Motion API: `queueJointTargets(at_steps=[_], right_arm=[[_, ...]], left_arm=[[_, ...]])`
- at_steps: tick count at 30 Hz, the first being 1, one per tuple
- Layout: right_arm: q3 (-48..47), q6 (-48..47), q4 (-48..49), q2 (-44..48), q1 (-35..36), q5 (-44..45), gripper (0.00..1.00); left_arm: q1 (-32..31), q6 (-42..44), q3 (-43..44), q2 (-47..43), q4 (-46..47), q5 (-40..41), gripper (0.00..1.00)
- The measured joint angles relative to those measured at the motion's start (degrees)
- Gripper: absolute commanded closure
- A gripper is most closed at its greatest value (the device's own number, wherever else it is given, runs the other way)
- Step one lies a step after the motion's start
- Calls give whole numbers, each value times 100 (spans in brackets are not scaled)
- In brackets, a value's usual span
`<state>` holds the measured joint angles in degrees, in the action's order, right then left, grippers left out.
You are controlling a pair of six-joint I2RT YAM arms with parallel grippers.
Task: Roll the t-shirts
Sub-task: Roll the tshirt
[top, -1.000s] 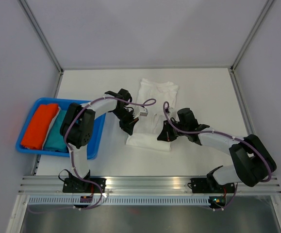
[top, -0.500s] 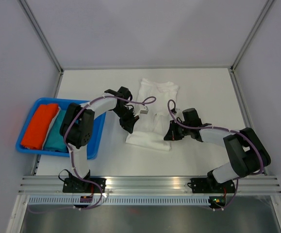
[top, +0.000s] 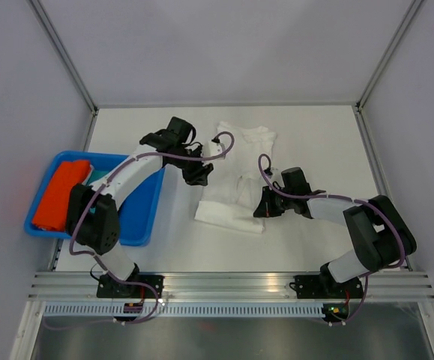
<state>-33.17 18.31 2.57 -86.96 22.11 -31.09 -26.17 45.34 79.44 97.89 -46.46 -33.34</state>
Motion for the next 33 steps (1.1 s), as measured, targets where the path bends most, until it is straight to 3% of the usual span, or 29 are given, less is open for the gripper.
queueJointTargets(at_steps=[4, 9, 14, 21, 24, 25, 27, 28, 29, 31, 33], right_arm=[[0, 15, 7, -2, 0, 11, 100], [2, 46, 37, -31, -2, 9, 100], [2, 57, 81, -76, -11, -15, 100], [0, 50, 94, -85, -13, -37, 100], [2, 35, 109, -85, -13, -42, 99], [2, 28, 114, -85, -13, -46, 98], [0, 2, 111, -72, -13, -57, 92], [0, -20, 107, -52, -13, -57, 86], [0, -37, 83, -13, -13, -57, 81], [-11, -94, 9, 125, -13, -57, 68], [-70, -162, -114, 315, -15, -90, 60]], left_arm=[[-190, 358, -750, -940, 767, 275, 37], [-1106, 1021, -2662, -2157, 1370, 638, 34], [-1534, 1279, -3493, -1952, 1958, 1158, 33], [-1609, 1467, -3692, -1456, 2643, 1829, 36], [-1613, 1502, -3746, -1305, 2898, 2002, 48], [-1620, 1510, -3746, -1246, 2966, 2039, 61], [-1628, 1539, -3744, -1150, 3084, 2118, 77], [-1628, 1550, -3746, -1115, 3112, 2131, 92], [-1628, 1556, -3742, -1086, 3130, 2142, 97], [-1631, 1561, -3683, -1029, 3112, 2146, 98], [-1628, 1541, -3539, -981, 2898, 2120, 98]])
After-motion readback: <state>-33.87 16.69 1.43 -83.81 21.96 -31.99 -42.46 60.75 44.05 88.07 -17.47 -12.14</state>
